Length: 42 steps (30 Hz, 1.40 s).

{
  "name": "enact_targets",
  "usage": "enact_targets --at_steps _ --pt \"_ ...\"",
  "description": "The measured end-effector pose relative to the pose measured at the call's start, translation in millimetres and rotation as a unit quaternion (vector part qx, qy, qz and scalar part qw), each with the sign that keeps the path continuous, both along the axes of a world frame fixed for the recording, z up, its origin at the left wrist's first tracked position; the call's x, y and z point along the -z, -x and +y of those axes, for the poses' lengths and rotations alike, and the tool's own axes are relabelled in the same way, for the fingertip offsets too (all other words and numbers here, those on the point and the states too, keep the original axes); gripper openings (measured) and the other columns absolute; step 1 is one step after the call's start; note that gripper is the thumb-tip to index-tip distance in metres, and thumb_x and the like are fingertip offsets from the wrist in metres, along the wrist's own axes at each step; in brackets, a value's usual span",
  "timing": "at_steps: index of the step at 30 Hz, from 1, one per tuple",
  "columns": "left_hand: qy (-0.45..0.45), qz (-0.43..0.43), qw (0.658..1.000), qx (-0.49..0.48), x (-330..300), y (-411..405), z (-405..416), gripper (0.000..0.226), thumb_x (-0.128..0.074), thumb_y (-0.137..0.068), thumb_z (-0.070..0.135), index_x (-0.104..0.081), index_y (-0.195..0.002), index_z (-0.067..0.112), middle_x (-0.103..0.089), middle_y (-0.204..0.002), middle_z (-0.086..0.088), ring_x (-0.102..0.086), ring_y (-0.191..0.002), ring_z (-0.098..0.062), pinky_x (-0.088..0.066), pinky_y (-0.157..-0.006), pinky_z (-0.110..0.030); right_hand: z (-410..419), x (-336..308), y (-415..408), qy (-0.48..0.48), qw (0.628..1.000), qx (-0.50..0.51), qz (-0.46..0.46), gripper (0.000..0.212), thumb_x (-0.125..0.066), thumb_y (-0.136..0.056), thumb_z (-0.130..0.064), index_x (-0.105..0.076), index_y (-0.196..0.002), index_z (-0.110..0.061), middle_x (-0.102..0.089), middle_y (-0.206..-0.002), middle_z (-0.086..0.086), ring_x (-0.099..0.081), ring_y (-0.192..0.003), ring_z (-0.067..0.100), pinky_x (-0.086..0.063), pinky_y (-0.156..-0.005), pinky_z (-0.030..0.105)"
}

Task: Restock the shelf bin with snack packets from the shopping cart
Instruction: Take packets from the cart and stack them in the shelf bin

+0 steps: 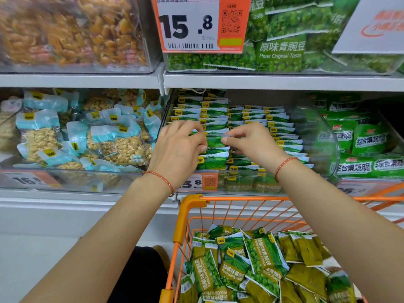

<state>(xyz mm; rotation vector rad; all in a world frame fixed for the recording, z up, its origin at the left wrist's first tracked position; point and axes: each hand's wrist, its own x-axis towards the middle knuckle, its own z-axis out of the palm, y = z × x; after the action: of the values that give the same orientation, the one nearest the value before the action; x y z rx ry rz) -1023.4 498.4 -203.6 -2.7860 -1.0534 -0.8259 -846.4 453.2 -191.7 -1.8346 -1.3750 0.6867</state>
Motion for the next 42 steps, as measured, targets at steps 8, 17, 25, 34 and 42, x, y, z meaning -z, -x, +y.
enact_targets --at_steps 8,17,25,34,42 --pt "0.006 -0.013 1.000 0.000 0.9 -1.1 3.6 0.010 -0.060 -0.082 0.017 -0.069 -0.077 0.016 -0.068 -0.077 0.001 -0.060 -0.093 -0.033 -0.026 -0.083 -0.030 4.4 -1.9 3.9 -0.008 0.968 -0.075 -0.237 0.018 -0.060 -0.092 -0.016 -0.074 -0.103 -0.014 -0.072 -0.104 0.005 -0.064 -0.085 0.021 -0.051 -0.084 0.031" --pt "0.057 -0.014 0.998 -0.028 -2.9 -7.5 8.4 0.010 -0.062 -0.088 0.016 -0.072 -0.085 0.015 -0.065 -0.078 -0.005 -0.055 -0.097 -0.030 -0.024 -0.088 -0.030 -6.3 17.6 -7.3 -0.032 0.995 -0.035 -0.088 0.018 -0.059 -0.091 -0.010 -0.075 -0.086 -0.002 -0.072 -0.088 0.003 -0.067 -0.084 0.017 -0.054 -0.086 0.034" --pt "0.050 -0.003 0.999 0.017 -17.5 -0.5 -5.4 0.013 -0.061 -0.089 0.021 -0.068 -0.099 0.018 -0.067 -0.105 0.001 -0.051 -0.112 -0.029 -0.031 -0.099 -0.040 -47.5 -3.6 -14.7 -0.178 0.984 -0.001 0.009 0.023 -0.058 -0.092 -0.032 -0.063 -0.069 -0.031 -0.067 -0.067 -0.007 -0.066 -0.064 0.009 -0.056 -0.071 0.036" --pt "0.095 0.012 0.990 0.104 1.6 6.7 -123.6 0.026 -0.043 -0.088 0.026 -0.067 -0.094 0.018 -0.068 -0.083 0.000 -0.059 -0.085 -0.023 -0.047 -0.071 -0.034 -133.2 49.1 6.8 -0.086 0.823 -0.316 -0.464 0.035 -0.038 -0.091 -0.034 -0.056 -0.066 -0.019 -0.062 -0.061 0.003 -0.060 -0.053 0.025 -0.034 -0.045 0.026" --pt "0.402 0.414 0.817 -0.007 72.3 -42.6 -135.7 0.020 -0.056 -0.093 0.026 -0.055 -0.087 0.007 -0.048 -0.071 -0.007 -0.044 -0.054 -0.017 -0.038 -0.053 -0.029 -163.9 104.8 -23.2 0.310 0.854 -0.148 -0.391 0.044 -0.044 -0.095 -0.043 -0.061 -0.115 -0.007 -0.060 -0.118 0.013 -0.058 -0.108 0.030 -0.049 -0.086 0.035"
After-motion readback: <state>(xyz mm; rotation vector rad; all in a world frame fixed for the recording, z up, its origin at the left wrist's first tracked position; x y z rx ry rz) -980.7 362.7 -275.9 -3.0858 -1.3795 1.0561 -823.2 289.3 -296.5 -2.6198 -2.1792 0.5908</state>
